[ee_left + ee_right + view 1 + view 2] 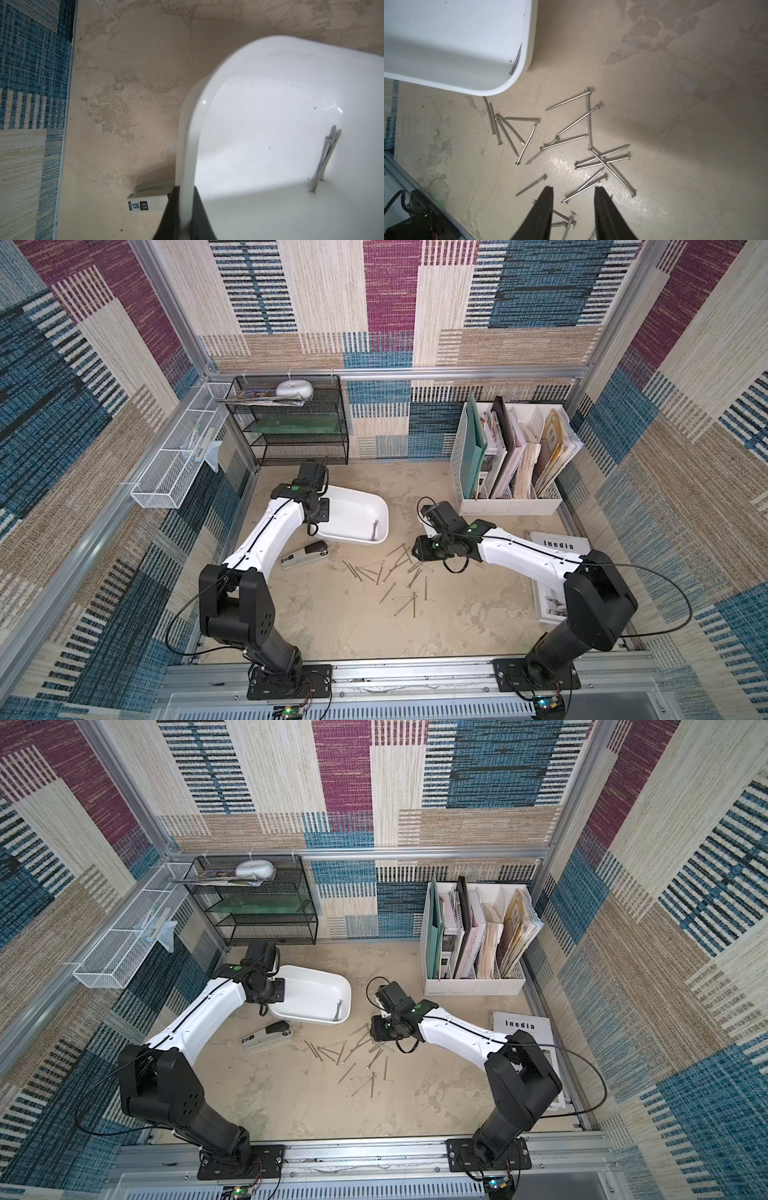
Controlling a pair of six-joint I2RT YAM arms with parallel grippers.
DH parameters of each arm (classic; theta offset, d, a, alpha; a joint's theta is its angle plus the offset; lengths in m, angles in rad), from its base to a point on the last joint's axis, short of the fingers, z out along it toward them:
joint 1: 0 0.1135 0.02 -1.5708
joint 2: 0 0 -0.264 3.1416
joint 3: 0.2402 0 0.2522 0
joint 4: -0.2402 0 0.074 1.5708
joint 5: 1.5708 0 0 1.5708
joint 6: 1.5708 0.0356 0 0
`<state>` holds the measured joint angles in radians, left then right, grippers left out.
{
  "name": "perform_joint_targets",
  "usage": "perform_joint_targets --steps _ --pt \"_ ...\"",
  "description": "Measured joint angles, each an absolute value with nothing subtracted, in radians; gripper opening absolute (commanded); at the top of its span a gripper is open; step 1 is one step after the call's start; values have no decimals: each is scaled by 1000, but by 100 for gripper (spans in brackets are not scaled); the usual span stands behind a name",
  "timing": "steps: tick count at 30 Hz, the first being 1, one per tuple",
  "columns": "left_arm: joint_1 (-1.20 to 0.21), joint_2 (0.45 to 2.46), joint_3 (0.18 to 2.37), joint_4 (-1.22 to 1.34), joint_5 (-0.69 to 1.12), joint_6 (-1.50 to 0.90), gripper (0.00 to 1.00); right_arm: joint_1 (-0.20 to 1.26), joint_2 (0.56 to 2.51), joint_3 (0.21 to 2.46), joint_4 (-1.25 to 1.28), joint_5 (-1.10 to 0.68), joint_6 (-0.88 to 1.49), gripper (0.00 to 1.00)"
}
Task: Put the nails on the desktop into the storage box
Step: Pick up the nail from the center of the board.
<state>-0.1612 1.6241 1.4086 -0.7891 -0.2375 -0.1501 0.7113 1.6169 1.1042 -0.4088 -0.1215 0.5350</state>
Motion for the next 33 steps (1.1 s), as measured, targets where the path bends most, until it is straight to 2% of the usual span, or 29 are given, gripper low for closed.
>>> perform_joint_targets --steps 5,12,20,33 --pt "-161 1694 1497 -885 -236 -128 0 696 1649 1107 -428 -159 519 41" --pt "-162 1822 1771 -1078 -198 -99 0 686 1677 1106 -427 -231 498 42" --pt "-162 1779 1655 -1143 -188 -87 0 685 1670 1100 -475 -218 468 42" --pt "-159 1615 1412 -938 -239 -130 0 699 1709 1084 -500 -56 283 43"
